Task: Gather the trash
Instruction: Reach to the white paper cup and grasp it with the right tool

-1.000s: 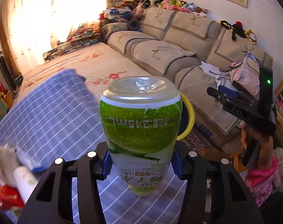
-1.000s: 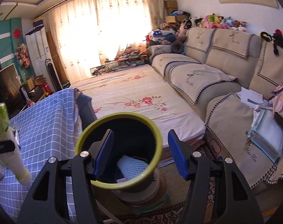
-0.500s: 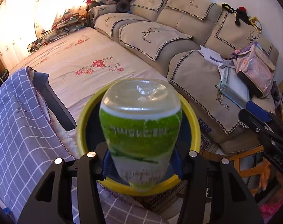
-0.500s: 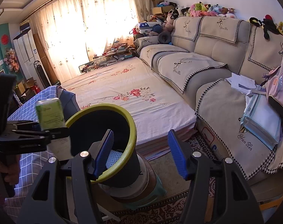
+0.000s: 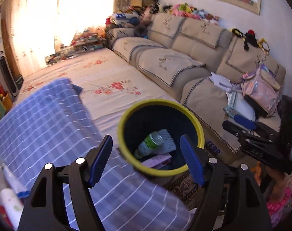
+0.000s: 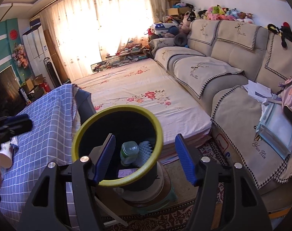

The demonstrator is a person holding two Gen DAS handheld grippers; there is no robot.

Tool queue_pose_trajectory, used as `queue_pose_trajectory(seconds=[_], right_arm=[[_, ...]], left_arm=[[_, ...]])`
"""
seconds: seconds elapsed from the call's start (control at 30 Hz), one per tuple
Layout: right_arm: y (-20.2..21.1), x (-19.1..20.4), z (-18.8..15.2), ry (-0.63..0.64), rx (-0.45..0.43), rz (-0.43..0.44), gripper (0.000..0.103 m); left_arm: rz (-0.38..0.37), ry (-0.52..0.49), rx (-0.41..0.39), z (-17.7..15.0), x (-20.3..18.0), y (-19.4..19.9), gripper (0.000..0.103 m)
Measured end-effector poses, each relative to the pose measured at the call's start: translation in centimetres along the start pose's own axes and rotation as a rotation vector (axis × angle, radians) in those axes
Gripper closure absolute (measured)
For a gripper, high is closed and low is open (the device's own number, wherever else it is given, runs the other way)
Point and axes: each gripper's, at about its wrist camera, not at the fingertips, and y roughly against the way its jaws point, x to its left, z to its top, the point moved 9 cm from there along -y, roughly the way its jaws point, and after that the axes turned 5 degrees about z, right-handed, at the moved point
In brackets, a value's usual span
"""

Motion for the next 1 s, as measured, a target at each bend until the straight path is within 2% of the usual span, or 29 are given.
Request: queue_pose_trajectory(seconds=[0.1, 0.23, 0.43, 0.53, 0.7, 0.77, 0.9, 1.0], right_arm=[[-0.3, 2.7, 0.0, 0.037, 0.009, 0.025, 0.041], [-0.9, 7.2, 0.0, 0.090, 0.029, 0.075, 0.041], [-2.0, 16.4, -0.8, 0.195, 0.065, 0.177, 0.040], [-2.2, 21.7, -1.5, 0.249, 0.081, 0.249, 0.040], [-1.7, 30.7, -3.7, 0.346, 0.118, 0.396, 0.039], [-1.4, 33.9, -4.7, 0.376, 0.135, 0.458, 0.032], [-1.1, 38.0, -6.2, 0.419, 0.164, 0.527, 0.022], [-1.6, 40.1, -7.0, 0.451, 0.185, 0.536, 0.016]], left_arm=[[0.061, 0.053, -0.063, -1.1, 4.4, 4.6, 0.024], [0.177, 0.162, -0.128, -3.3, 12.1, 10.3, 0.018], [0.399, 0.318, -0.184, -8.4, 23.8, 16.7, 0.014], [0.465, 0.412, -0.210, -11.2, 29.0, 18.9, 0.013], [0.562, 0.522, -0.245, -15.6, 36.1, 20.7, 0.011], [0.611, 0.545, -0.250, -17.2, 38.3, 20.8, 0.011], [0.615, 0.614, -0.269, -20.1, 40.5, 20.1, 0.011], [0.638, 0.633, -0.240, -21.1, 41.4, 19.5, 0.011]])
